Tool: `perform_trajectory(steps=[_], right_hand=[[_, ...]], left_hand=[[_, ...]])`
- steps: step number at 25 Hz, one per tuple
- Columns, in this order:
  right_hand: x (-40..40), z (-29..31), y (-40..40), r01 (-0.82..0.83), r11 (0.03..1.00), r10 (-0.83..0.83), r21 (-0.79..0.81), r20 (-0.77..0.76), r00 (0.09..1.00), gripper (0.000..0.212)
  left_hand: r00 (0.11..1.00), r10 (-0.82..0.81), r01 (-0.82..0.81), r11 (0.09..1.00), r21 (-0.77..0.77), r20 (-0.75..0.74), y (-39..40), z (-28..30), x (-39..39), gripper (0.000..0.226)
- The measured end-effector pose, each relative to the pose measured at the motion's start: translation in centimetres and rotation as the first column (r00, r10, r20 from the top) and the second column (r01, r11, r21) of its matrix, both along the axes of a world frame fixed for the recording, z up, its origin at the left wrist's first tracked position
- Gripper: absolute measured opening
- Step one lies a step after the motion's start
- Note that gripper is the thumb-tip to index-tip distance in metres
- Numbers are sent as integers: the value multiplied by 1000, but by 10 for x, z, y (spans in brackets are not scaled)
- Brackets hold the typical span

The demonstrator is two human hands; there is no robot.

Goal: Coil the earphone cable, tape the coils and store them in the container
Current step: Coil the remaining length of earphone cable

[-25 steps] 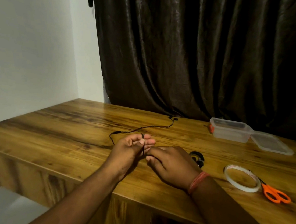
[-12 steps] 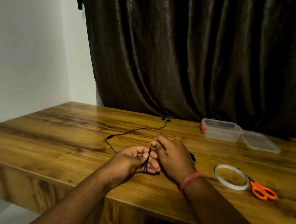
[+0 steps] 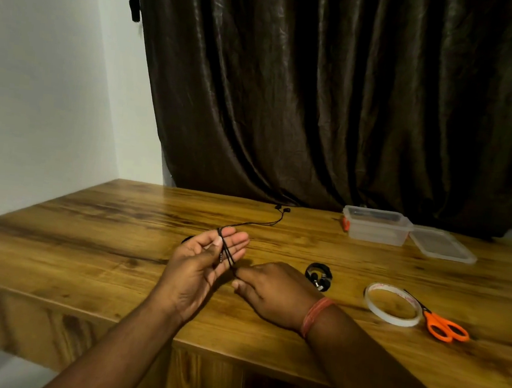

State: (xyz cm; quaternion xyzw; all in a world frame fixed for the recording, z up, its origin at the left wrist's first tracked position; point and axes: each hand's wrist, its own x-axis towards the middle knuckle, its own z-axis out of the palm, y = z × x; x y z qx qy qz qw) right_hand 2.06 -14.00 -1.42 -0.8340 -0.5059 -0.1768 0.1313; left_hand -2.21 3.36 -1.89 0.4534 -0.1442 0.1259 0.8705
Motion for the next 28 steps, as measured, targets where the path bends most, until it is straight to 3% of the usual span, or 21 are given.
perform_trajectory(steps=[2, 4, 8, 10, 14, 19, 24, 28], right_hand=[[-4, 3, -1, -30, 998, 28, 61, 26, 999, 25], [-5, 7, -3, -26, 988, 20, 155, 39, 999, 27], [1, 10, -10, 18, 953, -35, 303, 51, 998, 16], [5, 11, -11, 50, 931, -66, 362, 32, 997, 16], [8, 12, -11, 93, 864, -51, 494, -98, 994, 17], [12, 9, -8, 80, 864, 43, 497, -231, 972, 18], [12, 0, -4, 84, 960, 2, 267, -306, 952, 12], [4, -2, -1, -17, 998, 23, 54, -112, 993, 13]], left_hand=[[990, 138, -133, 986, 98, -38, -4, -3, 3, 23], [979, 186, -163, 959, 231, -80, -11, -8, 6, 21], [991, 41, 29, 858, 513, -125, -18, -13, 5, 21], [987, -21, 107, 821, 560, -158, -17, -12, 2, 28], [971, -165, 227, 854, 469, -171, -13, -8, -5, 23], [923, -361, 386, 853, 351, -136, -9, -1, -14, 22], [973, -227, 230, 966, 119, -40, -2, -1, -11, 23], [998, -55, 54, 998, -29, -36, 1, -1, -5, 27]])
